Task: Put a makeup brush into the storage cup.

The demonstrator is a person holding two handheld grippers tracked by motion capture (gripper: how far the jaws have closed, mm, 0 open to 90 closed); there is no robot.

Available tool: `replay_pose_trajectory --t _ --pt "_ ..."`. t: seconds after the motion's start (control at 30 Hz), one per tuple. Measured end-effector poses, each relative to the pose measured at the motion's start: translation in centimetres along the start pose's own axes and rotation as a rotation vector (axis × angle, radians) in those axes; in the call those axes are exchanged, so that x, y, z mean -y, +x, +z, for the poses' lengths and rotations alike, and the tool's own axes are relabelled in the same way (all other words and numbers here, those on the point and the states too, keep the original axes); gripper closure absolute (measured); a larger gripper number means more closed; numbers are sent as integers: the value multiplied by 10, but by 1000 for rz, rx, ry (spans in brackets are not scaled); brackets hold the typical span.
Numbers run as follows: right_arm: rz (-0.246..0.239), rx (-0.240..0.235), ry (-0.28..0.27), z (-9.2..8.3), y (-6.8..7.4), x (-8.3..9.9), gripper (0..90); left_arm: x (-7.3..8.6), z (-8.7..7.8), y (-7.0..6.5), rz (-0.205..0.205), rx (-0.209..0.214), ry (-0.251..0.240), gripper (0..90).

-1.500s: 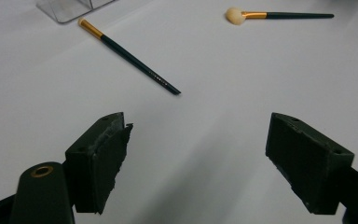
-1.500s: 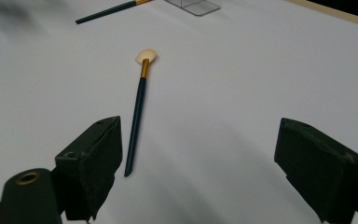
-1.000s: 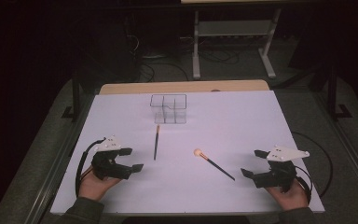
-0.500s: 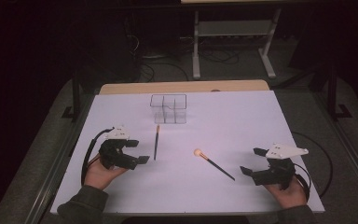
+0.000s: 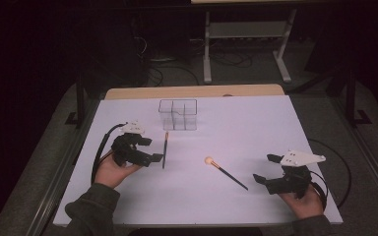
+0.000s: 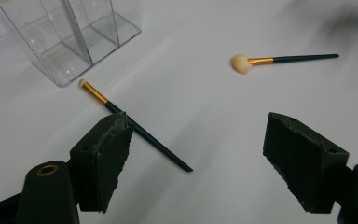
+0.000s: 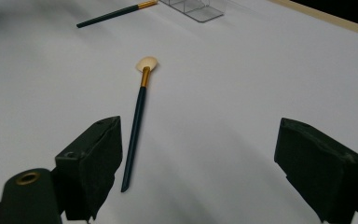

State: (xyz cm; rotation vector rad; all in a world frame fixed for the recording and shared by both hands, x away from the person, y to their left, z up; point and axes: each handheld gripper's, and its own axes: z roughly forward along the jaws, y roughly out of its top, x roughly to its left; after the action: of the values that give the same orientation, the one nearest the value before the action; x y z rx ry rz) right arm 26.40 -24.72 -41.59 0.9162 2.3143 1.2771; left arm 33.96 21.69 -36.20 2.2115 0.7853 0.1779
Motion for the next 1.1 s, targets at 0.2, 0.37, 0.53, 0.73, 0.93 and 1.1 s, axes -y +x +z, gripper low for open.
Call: replay_pose_trajectory --t 0.2,0.37,0.53,0.73,0.93,1.1 --pt "10 -3 5 -1 -2 0 141 -10 11 5 -18 -15 27 230" --pt "6 4 -5 -2 -2 -1 141 -22 21 9 -41 -36 74 232" --pt "5 5 0 -3 -1 -1 141 -29 26 9 -30 -27 82 241" --pt "9 -1 4 -1 -1 -1 141 -37 33 14 -33 -45 107 262" --pt "5 -6 3 -1 -3 -2 139 -38 38 26 -89 -68 108 286" --pt "8 -4 10 0 -2 -1 140 -37 44 33 -105 -92 151 308"
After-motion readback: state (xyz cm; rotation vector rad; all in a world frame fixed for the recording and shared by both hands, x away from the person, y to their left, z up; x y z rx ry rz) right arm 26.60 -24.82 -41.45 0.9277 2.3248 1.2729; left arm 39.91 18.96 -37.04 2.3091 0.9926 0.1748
